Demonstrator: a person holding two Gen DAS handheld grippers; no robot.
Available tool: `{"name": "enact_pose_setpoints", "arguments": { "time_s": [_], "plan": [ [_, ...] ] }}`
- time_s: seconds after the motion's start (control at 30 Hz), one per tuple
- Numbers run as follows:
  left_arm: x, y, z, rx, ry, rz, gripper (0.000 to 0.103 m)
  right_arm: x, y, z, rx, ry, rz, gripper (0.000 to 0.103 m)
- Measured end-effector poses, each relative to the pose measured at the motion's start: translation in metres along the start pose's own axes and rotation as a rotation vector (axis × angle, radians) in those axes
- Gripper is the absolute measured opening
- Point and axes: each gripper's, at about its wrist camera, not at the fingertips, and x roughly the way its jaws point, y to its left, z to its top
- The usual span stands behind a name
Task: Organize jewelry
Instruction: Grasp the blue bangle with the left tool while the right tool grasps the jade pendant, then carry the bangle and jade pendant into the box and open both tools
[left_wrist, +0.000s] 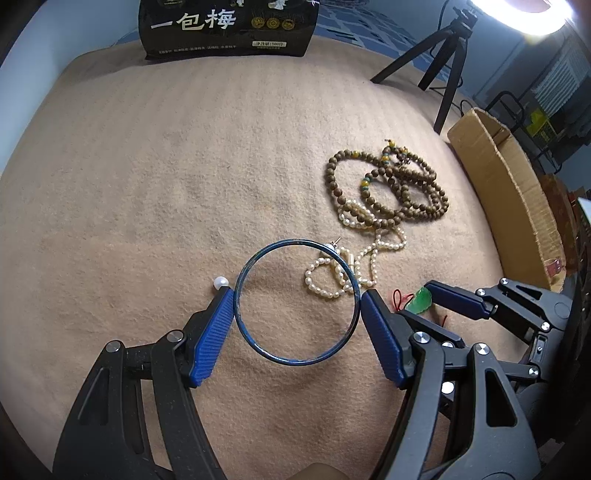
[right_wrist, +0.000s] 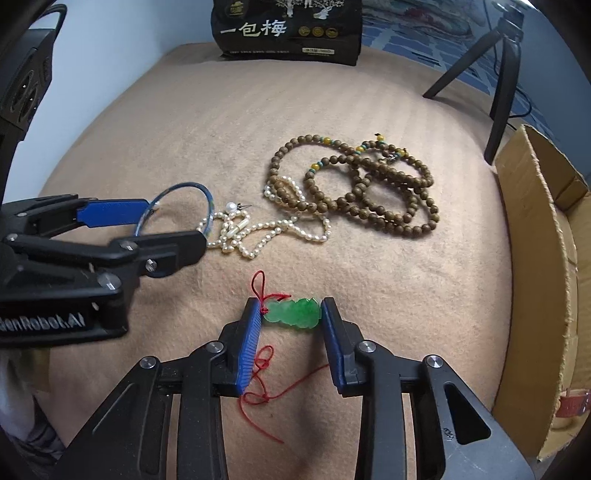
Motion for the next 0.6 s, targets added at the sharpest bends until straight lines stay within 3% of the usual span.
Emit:
{"name": "enact_pose_setpoints", "arguments": {
  "time_s": [0.23, 0.6],
  "plan": [
    [-0.022, 0.004, 0.009, -0.050, -0.049, -0.051, 0.072, -0.027, -0.022, 0.004, 0.072, -0.074, 0.000, 0.031],
    [-0.055, -0.024, 0.022, -0.017, -0.142, -0.104, 0.072, -0.096, -0.065, 0.007, 0.208, -0.272, -0.019, 0.031]
  ]
}}
